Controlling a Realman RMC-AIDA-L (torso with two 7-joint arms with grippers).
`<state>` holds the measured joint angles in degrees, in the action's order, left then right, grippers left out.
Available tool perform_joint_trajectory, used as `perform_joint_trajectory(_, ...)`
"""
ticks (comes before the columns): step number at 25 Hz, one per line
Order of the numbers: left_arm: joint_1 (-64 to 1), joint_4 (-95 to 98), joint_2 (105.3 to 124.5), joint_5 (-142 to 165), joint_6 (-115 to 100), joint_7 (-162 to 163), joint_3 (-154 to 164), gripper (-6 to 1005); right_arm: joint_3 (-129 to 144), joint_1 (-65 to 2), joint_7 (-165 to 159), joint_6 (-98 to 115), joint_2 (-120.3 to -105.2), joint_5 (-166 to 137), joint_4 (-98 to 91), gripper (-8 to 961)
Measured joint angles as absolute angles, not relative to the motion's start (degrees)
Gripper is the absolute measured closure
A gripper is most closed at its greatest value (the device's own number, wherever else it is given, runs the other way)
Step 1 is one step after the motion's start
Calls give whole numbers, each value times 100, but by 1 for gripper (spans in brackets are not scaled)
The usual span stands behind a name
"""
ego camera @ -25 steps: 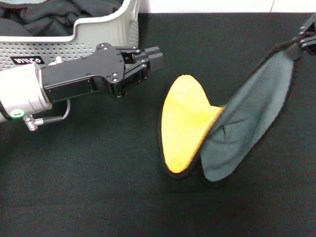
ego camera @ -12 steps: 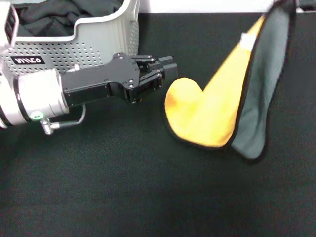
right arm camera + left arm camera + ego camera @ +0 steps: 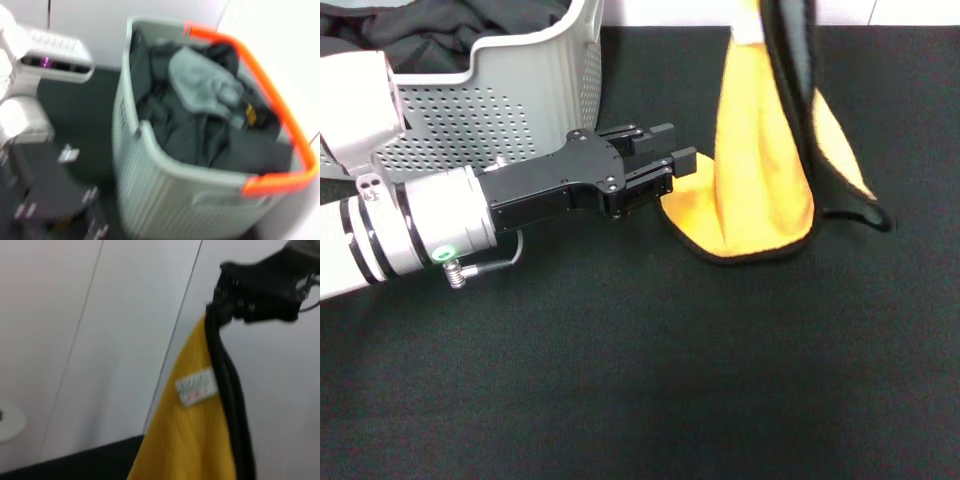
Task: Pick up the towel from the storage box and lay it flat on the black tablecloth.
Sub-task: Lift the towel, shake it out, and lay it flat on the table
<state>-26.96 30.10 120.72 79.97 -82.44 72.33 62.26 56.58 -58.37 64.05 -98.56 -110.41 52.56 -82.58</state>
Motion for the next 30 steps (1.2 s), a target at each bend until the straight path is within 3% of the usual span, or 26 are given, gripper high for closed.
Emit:
perform_joint_trajectory(3, -2694, 2917, 12079, 7775, -8223, 6952, 6265, 542, 5393, -5928, 6401, -9652, -11196, 5282, -8454, 930)
perform_joint_trajectory(8, -2631, 2918, 12058, 7496, -8218, 6722, 6283, 544, 4959, -5956, 6319, -9173, -11413, 5357, -9031, 930)
perform_joint_trajectory(16, -2500, 2904, 12050, 7037, -8193, 5839, 6250, 547, 4906, -5932, 5953, -8619, -11388, 6129, -9059, 930)
perform_joint_trajectory(20, -2362, 2842, 12078, 6578, -8005, 4709, 6287, 548, 4754, -5959, 5611, -8367, -11316, 6560, -8700, 930)
perform_joint_trajectory(26, -2100, 2254, 12080, 5026, -8541, 2129, 6735, 549, 4534, -6042, 4967, -8227, -10966, 7700, -7677, 930)
perform_joint_trajectory(30, -2019, 1812, 12079, 4177, -9226, 536, 7454, 550, 4526, -6001, 4827, -8122, -10870, 8357, -7075, 930)
